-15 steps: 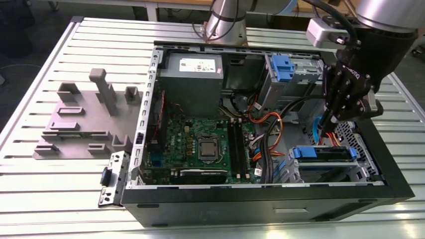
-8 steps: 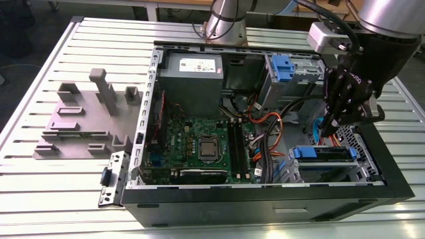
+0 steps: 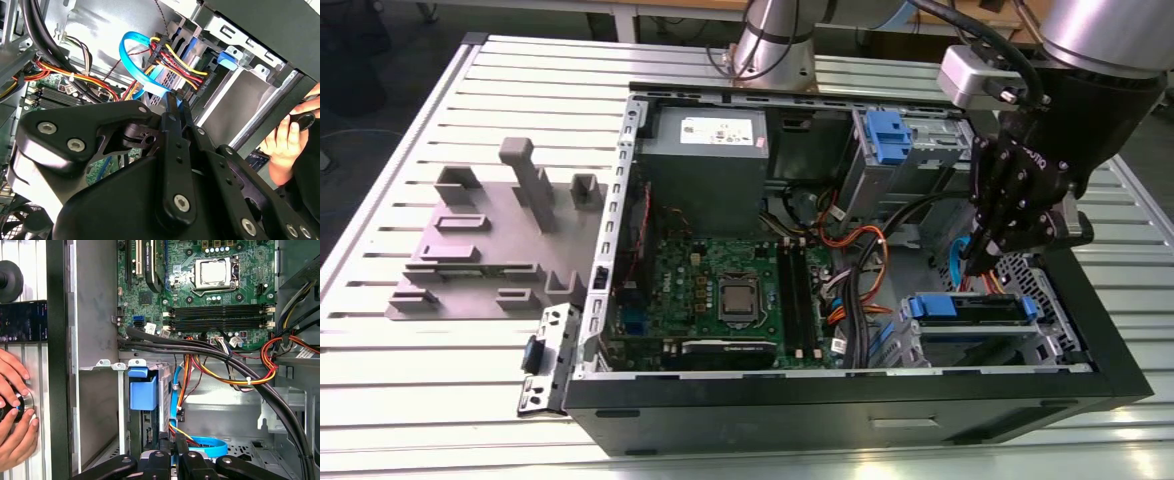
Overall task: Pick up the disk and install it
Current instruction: 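Insert the second disk wire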
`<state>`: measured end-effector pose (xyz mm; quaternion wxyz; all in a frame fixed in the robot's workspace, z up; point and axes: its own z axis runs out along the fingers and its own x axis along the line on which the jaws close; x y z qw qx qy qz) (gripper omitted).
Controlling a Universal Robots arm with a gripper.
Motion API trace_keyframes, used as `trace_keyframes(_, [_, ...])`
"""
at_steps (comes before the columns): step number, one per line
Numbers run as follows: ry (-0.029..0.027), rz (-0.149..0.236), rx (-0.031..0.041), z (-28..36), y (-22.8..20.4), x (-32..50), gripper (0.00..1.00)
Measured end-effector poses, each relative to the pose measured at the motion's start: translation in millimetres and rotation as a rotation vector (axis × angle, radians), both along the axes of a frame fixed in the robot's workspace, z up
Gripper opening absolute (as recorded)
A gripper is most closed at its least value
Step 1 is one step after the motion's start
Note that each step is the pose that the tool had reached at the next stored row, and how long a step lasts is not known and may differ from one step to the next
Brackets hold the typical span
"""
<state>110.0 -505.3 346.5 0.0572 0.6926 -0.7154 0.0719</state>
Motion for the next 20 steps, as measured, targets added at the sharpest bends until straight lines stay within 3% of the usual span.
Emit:
trace_keyframes(7, [-0.0001, 0.000, 0.0001, -0.2, -1.2, -2.9, 0.16])
trace_keyframes(9, [-0.0001, 0.000, 0.0011, -0.3, -4.1, -5.0, 0.16])
trace_keyframes(11, [-0.0003, 0.000, 0.0072, -1.0, -9.1, -5.8, 0.16])
trace_keyframes(15, [-0.0007, 0.000, 0.0288, -3.1, -18.6, -6.8, 0.16])
trace_keyframes(20, [-0.0064, 0.000, 0.0721, -4.5, -26.1, -7.7, 0.16])
